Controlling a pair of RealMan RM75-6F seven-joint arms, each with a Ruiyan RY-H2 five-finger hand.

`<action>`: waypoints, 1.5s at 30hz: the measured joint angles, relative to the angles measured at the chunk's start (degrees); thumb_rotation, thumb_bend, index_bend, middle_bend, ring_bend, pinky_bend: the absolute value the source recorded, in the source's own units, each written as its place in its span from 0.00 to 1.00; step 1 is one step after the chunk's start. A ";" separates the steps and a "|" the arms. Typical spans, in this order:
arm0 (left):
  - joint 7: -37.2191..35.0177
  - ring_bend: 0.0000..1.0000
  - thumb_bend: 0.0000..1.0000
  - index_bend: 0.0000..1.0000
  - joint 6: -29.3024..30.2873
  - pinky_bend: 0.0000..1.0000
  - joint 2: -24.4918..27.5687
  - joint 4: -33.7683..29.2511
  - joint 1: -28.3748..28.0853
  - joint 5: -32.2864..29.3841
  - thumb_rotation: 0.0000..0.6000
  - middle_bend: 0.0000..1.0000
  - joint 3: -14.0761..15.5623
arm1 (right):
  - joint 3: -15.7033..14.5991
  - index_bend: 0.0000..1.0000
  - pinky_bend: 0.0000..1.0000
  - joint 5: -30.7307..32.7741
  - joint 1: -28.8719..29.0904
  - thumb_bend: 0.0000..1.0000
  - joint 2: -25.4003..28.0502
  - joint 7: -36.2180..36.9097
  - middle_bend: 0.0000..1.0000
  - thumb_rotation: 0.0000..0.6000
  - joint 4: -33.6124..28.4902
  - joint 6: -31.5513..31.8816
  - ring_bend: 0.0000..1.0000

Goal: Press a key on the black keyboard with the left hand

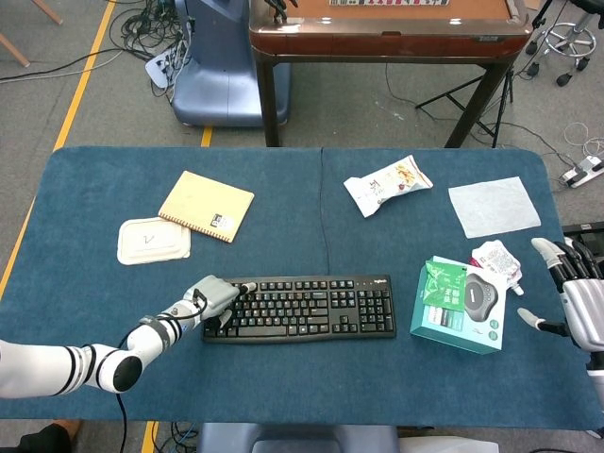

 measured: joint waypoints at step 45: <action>-22.56 0.18 0.31 0.07 56.99 0.18 13.75 -6.36 53.21 37.16 0.91 0.10 -4.69 | 0.42 0.05 0.07 -0.57 1.64 0.11 -0.36 0.30 0.13 1.00 0.38 -1.58 0.08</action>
